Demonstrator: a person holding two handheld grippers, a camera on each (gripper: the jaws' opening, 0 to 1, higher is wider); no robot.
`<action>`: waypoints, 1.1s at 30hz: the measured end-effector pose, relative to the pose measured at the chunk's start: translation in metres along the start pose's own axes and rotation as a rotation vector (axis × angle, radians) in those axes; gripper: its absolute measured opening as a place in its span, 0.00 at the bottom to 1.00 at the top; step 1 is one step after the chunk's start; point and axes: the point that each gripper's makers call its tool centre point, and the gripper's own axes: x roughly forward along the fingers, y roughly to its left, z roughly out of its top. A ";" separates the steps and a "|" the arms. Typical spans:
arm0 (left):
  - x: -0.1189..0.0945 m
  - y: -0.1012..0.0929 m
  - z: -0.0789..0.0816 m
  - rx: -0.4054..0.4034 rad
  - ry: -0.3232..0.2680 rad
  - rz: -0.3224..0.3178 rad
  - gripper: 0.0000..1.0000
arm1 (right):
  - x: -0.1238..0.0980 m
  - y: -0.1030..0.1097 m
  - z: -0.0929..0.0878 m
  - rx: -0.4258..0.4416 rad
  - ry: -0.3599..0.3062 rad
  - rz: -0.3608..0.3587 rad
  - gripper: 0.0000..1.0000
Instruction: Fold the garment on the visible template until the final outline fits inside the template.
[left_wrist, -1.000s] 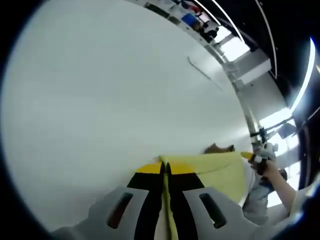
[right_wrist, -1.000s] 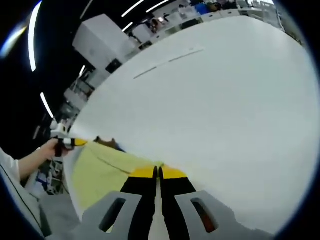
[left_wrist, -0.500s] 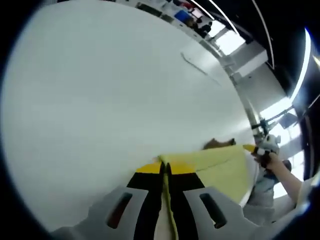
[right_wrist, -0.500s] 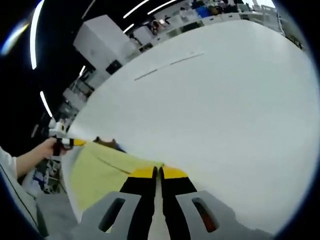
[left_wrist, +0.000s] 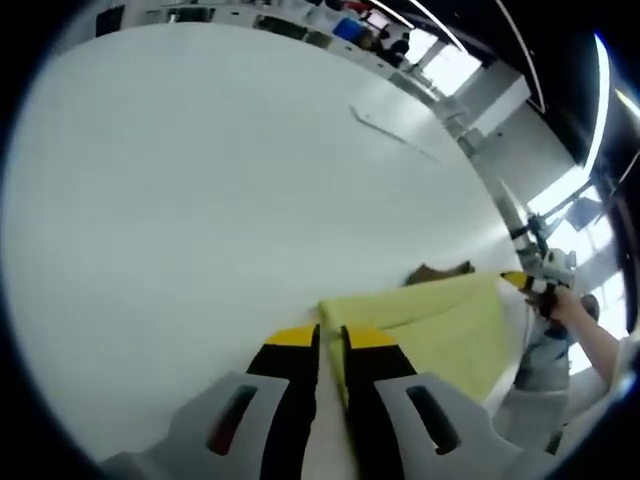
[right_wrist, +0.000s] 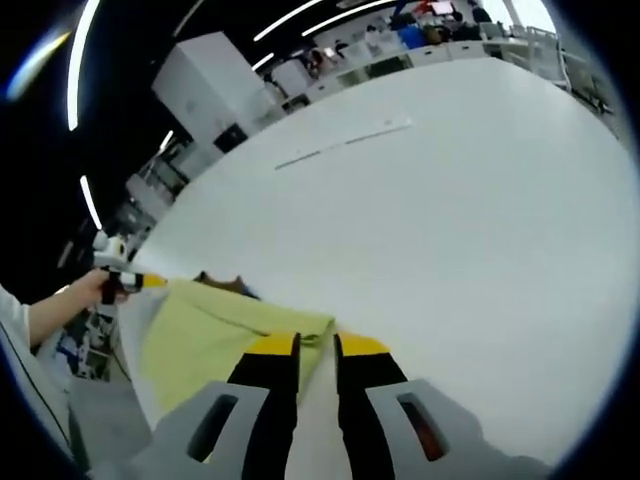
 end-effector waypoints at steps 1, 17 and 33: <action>-0.001 0.000 0.000 0.003 -0.001 0.000 0.09 | -0.001 0.002 -0.001 -0.002 0.000 0.002 0.17; -0.039 -0.019 -0.018 0.073 -0.055 -0.018 0.35 | -0.039 0.039 -0.014 -0.032 -0.023 0.043 0.37; -0.084 -0.040 -0.042 0.096 -0.100 -0.066 0.53 | -0.083 0.071 -0.026 -0.018 -0.097 0.043 0.60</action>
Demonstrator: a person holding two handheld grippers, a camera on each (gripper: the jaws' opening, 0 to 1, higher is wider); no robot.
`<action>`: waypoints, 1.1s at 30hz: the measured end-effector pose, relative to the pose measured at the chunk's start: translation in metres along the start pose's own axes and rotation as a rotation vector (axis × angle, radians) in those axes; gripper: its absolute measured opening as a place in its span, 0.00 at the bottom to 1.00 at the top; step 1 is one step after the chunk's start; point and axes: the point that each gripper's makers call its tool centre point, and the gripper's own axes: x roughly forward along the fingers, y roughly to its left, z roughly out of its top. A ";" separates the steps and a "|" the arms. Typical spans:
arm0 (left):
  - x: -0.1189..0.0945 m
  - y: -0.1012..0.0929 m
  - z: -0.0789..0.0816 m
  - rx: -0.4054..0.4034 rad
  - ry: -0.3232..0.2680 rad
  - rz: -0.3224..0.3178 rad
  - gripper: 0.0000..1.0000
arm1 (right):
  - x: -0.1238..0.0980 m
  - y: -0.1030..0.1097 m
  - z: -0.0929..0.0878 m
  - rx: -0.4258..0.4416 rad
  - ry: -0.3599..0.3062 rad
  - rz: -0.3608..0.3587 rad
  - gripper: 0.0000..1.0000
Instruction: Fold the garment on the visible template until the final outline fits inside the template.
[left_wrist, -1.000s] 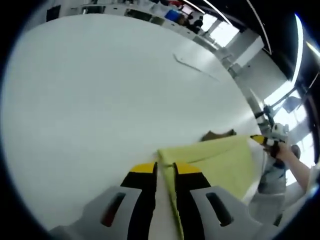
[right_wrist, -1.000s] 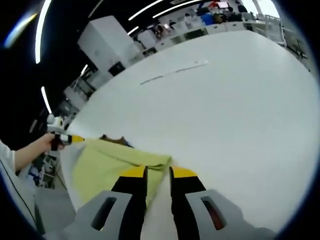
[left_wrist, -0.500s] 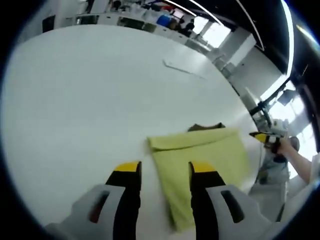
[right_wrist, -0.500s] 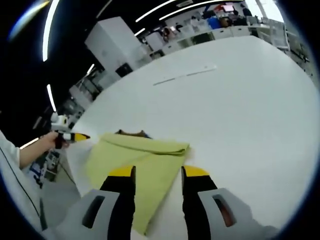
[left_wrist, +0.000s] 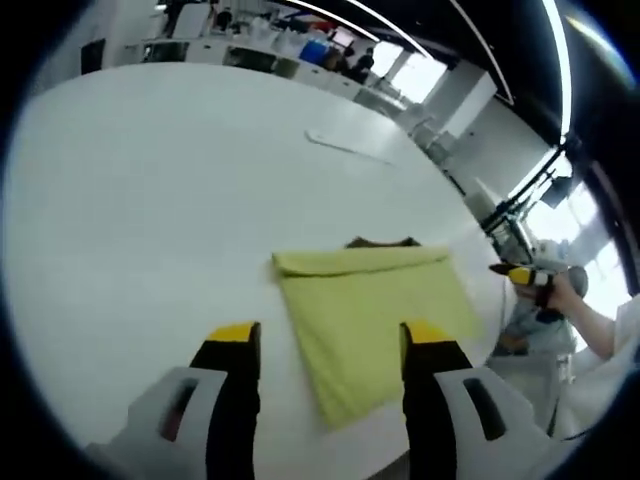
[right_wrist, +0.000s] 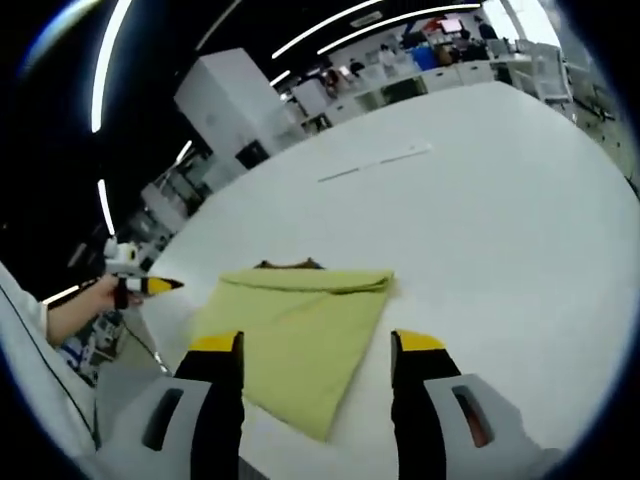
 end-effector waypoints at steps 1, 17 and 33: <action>-0.003 -0.002 -0.001 0.002 -0.003 -0.001 0.54 | -0.002 0.002 0.000 -0.002 -0.002 -0.001 0.61; -0.053 -0.029 -0.010 0.044 -0.092 -0.034 0.67 | -0.043 0.040 -0.001 -0.069 -0.046 0.009 0.73; -0.100 -0.065 -0.021 0.102 -0.161 -0.065 0.84 | -0.082 0.074 -0.002 -0.097 -0.101 0.033 0.87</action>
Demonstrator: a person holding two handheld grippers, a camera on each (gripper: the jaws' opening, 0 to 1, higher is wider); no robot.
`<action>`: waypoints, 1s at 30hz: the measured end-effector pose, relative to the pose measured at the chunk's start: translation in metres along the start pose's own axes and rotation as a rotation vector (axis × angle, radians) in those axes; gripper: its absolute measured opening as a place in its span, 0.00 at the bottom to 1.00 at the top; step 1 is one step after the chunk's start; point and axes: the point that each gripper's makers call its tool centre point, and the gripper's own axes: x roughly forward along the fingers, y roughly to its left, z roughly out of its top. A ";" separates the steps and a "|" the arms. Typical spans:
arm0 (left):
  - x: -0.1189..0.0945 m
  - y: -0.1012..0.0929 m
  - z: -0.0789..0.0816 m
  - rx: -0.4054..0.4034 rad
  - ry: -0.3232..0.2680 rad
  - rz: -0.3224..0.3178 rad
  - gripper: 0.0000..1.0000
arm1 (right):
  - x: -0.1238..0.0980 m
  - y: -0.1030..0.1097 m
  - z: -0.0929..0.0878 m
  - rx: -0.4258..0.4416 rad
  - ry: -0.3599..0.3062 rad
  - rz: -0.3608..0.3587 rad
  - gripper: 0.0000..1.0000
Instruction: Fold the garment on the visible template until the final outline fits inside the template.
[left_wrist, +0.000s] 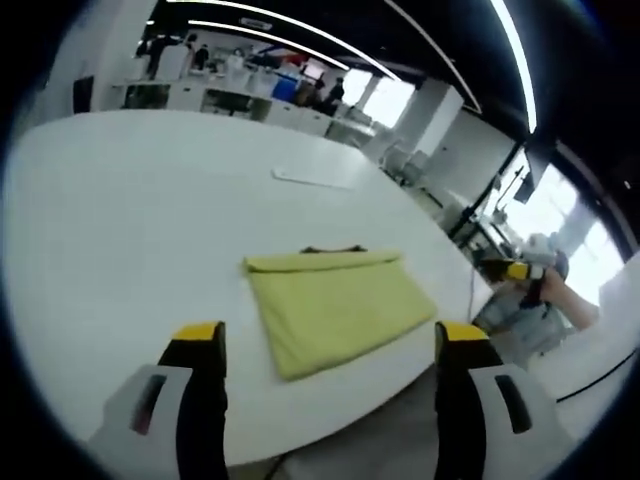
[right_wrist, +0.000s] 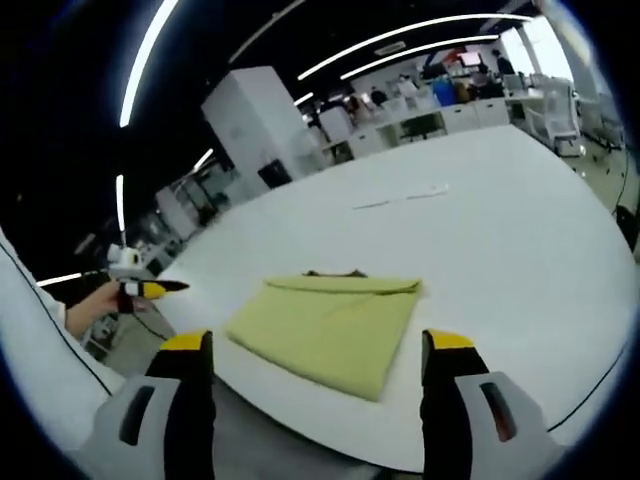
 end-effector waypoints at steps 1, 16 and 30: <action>-0.002 -0.001 0.000 0.001 -0.002 -0.001 0.85 | -0.002 0.002 -0.002 -0.011 0.011 -0.003 0.87; -0.028 -0.018 -0.017 0.055 0.014 -0.014 1.00 | -0.024 0.012 -0.011 -0.054 0.037 0.007 0.99; -0.031 -0.018 -0.018 0.102 0.028 0.001 1.00 | -0.034 0.013 -0.017 -0.067 0.038 0.009 1.00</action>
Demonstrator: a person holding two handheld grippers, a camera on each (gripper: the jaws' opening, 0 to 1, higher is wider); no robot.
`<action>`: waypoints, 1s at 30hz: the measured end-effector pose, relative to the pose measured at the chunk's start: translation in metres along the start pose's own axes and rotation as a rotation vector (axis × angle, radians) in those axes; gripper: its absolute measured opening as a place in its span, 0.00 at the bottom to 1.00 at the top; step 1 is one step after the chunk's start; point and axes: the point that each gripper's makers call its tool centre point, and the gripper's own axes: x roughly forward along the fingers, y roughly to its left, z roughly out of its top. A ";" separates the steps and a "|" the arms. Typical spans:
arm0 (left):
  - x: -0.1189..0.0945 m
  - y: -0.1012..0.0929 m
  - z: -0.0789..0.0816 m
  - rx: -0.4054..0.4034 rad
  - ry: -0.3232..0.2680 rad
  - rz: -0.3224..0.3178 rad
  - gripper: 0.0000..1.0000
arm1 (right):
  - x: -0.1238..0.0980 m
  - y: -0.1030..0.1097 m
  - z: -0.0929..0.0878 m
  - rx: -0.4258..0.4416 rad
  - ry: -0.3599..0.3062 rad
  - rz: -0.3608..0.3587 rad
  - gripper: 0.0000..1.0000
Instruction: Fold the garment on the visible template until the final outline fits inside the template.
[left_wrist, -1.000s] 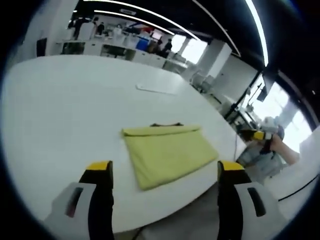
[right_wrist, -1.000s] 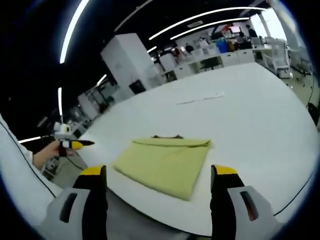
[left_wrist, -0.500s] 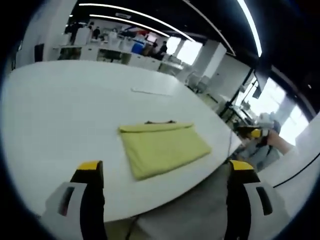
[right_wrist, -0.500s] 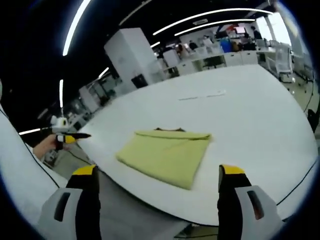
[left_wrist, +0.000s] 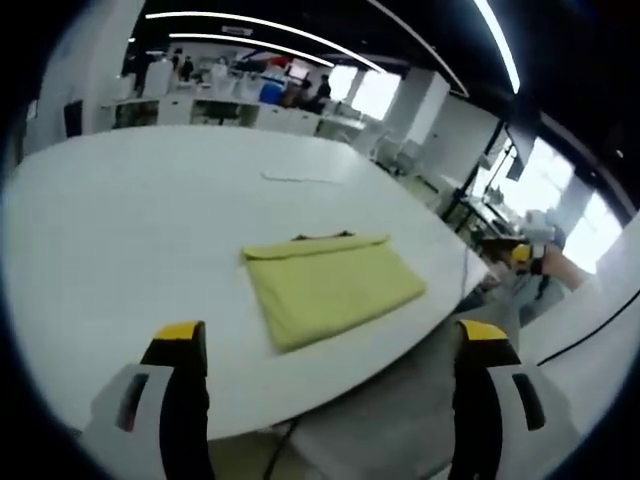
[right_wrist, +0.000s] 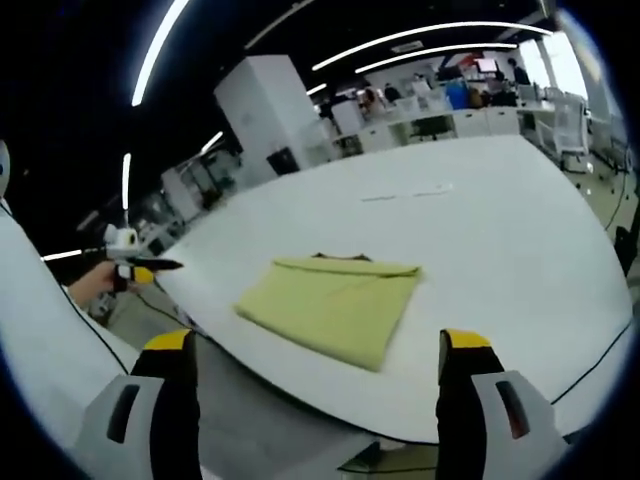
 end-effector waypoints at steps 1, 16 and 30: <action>0.001 -0.001 0.000 0.001 -0.001 -0.005 1.00 | 0.000 0.000 0.000 0.002 -0.001 -0.001 1.00; 0.007 0.000 0.003 0.020 0.000 -0.025 1.00 | -0.001 -0.011 0.007 -0.031 -0.047 -0.051 1.00; 0.025 0.003 0.012 0.038 0.029 -0.034 1.00 | 0.015 -0.019 0.008 -0.049 -0.024 -0.062 0.95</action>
